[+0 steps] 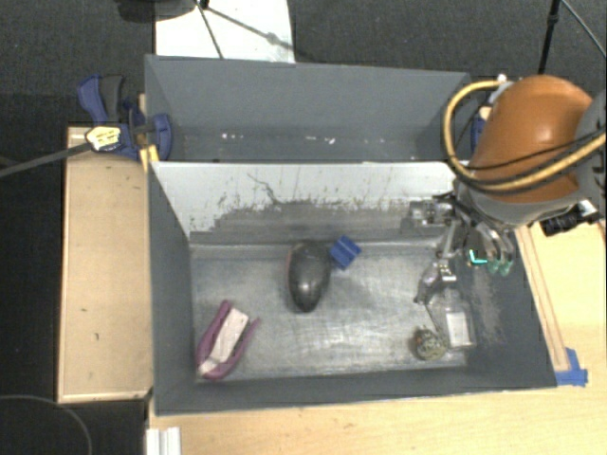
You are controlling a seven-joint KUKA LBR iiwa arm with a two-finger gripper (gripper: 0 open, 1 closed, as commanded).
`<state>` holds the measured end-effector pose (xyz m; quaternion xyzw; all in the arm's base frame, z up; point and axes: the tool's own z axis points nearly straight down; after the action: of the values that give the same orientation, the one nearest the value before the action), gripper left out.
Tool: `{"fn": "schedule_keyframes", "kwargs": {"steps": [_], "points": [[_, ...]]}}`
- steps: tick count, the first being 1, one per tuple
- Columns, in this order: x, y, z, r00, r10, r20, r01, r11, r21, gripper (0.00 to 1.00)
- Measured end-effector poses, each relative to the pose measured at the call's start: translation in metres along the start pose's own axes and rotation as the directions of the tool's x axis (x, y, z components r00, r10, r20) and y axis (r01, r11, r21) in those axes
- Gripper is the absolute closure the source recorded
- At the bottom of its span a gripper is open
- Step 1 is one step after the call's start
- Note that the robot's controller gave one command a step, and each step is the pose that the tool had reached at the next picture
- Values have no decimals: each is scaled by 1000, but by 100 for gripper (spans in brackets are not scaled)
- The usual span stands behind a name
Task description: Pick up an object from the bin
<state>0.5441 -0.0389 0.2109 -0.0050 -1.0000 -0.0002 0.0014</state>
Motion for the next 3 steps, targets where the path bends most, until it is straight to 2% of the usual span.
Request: {"fn": "schedule_keyframes", "kwargs": {"steps": [1, 2, 3], "points": [[-46, 58, 56, 975, -224, 7, 224, 975, -1, 0], [-48, 88, 138, 995, -104, 4, 104, 995, -1, 0], [-49, 87, 137, 994, -105, 6, 105, 994, 0, 100]]}}
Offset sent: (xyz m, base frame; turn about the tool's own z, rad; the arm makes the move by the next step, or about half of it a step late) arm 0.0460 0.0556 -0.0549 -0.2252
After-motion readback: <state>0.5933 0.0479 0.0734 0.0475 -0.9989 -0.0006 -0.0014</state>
